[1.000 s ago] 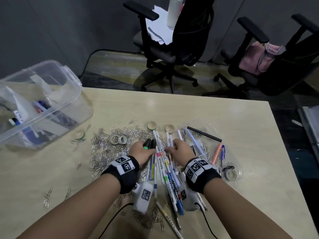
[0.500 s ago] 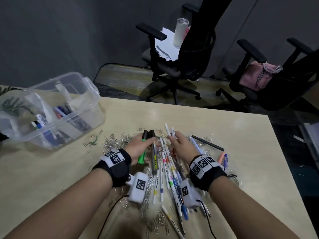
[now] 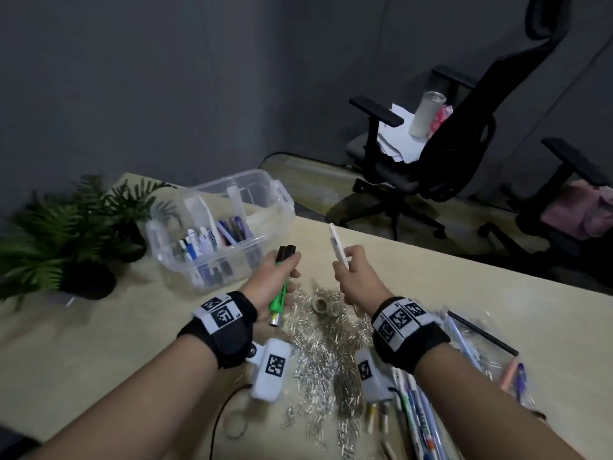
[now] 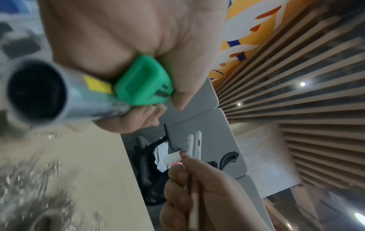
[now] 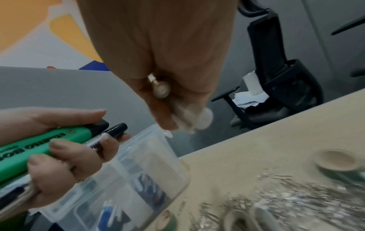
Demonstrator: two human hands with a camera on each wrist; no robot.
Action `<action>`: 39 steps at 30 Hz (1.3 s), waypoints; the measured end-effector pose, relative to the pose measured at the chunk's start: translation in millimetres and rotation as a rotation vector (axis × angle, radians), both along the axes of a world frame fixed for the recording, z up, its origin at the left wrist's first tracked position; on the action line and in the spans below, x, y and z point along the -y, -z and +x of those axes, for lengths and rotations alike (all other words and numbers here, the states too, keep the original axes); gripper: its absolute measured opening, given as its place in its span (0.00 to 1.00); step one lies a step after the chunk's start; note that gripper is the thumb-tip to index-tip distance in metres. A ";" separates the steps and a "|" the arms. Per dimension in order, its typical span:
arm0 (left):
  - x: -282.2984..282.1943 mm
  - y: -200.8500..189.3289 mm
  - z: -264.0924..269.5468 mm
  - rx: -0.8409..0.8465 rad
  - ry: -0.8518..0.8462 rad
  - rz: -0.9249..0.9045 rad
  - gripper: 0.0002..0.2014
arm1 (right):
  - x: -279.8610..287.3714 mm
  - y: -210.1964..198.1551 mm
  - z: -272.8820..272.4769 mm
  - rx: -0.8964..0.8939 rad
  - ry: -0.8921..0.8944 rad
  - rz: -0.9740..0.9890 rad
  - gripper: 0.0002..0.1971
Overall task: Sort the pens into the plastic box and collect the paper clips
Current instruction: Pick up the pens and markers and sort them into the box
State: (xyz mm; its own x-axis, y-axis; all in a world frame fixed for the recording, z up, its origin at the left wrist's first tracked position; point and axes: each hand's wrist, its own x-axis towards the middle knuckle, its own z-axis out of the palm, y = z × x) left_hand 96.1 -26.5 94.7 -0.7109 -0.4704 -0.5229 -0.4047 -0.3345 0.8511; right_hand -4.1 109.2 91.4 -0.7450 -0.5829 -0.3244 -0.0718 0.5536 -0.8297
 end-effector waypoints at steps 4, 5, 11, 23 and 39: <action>51.9 -21.2 20.9 -0.067 -0.083 0.025 0.14 | 52.7 -15.3 15.2 0.005 -0.077 -0.114 0.08; 65.1 -25.9 26.1 -0.063 -0.099 0.029 0.14 | 65.6 -17.7 18.1 0.001 -0.079 -0.107 0.10; 138.8 -42.0 45.9 -0.121 -0.213 0.076 0.15 | 132.2 -25.8 24.3 -0.011 -0.060 -0.067 0.14; 217.8 -13.8 51.2 -0.216 -0.241 -0.084 0.37 | 231.7 -16.2 54.3 -0.168 -0.180 0.024 0.14; 224.1 -6.0 33.6 0.010 -0.071 -0.192 0.31 | 241.9 -20.2 25.0 -0.314 -0.090 0.216 0.26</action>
State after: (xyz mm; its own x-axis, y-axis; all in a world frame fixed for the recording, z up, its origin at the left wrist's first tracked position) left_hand 129.7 -250.6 100.7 -0.6680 -0.6105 -0.4255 -0.3945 -0.1943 0.8981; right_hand 20.9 -132.7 111.6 -0.7763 -0.5940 -0.2110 -0.3602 0.6927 -0.6248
